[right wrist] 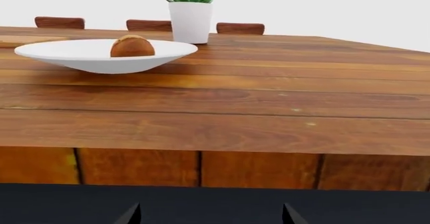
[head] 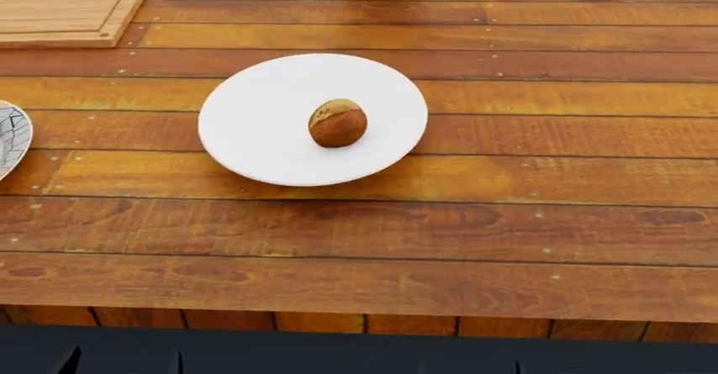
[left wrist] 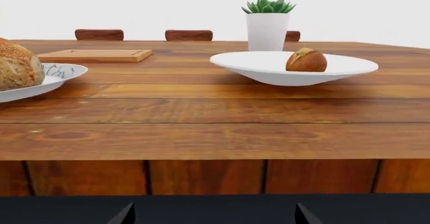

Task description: Place all breads on the cutting board.

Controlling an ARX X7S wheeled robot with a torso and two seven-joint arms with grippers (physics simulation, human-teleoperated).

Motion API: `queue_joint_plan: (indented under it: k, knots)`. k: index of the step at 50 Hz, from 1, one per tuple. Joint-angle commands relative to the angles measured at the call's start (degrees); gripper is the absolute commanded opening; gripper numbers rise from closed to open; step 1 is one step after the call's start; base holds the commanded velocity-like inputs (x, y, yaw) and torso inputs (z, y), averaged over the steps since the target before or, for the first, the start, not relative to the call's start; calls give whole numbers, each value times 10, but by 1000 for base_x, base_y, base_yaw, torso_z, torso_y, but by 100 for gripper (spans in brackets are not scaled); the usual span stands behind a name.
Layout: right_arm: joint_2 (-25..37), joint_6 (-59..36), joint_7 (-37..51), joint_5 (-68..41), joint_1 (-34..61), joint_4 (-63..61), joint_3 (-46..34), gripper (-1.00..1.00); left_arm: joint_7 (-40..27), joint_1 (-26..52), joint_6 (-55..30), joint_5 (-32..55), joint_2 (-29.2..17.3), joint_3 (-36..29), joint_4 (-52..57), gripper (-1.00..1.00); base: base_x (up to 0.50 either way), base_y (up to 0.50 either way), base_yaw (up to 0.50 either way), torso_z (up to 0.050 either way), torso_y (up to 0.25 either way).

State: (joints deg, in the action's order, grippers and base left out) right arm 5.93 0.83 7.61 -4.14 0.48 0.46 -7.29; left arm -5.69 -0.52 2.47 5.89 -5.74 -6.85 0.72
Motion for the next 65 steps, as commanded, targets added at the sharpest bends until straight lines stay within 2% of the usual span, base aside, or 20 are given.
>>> queue_joint_plan:
  k: [1,33,42,45,47,53,55,58,62,63,65]
  knots:
    - [5,0,6,-8,0,-1,-9,100,-6,0,10,6,-8,-7,-4,100,0,500,0,0,0]
    - [20,2,21,-15,2,-2,-30,100,-33,3,1,12,-20,-23,0,100,0,498,0,0,0]
    - [22,1,27,-32,-1,-11,-23,100,-38,5,-11,17,-25,-26,0,100,0,0,0,0,0]
    - [25,-10,35,-21,-5,-26,-29,100,-27,10,-44,64,-25,-11,7,100,0,0,0,0,0]
    - [38,-46,39,-13,-3,-78,-30,100,-40,12,-83,63,-36,-8,44,100,0,0,0,0,0]
    - [60,-173,36,-79,9,-232,-3,100,-82,42,-271,98,-65,8,203,100,0,0,0,0,0]
    - [63,-222,32,-144,20,-277,30,100,-93,57,-338,116,-73,13,249,100,0,0,0,0,0]
    - [82,-267,45,-149,38,-322,37,100,-102,77,-409,141,-82,17,293,100,0,0,0,0,0]
    - [109,-375,79,-149,78,-394,35,100,-116,117,-519,180,-98,23,372,100,0,0,0,0,0]
    - [111,-397,88,-151,87,-410,37,100,-132,133,-542,167,-107,14,388,100,0,0,0,0,0]
    - [112,-427,97,-162,100,-436,43,100,-134,161,-595,203,-103,41,412,100,0,0,0,0,0]
